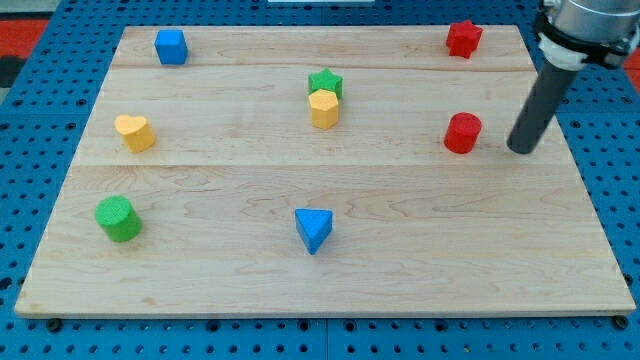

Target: Push the red circle bottom right of the yellow hexagon

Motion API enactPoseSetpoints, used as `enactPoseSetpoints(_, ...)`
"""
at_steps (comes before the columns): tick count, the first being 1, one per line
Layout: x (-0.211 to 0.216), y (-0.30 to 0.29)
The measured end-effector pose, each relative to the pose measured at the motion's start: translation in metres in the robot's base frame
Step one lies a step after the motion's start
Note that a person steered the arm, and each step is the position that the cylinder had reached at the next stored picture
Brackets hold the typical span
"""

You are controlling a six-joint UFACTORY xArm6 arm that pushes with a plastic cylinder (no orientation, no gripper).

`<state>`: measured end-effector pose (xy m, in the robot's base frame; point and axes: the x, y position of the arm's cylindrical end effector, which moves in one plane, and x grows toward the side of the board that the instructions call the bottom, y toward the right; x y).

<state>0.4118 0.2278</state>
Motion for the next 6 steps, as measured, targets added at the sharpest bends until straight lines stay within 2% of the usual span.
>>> enactPoseSetpoints(4,-0.004,-0.145)
enactPoseSetpoints(6,0.001,-0.167)
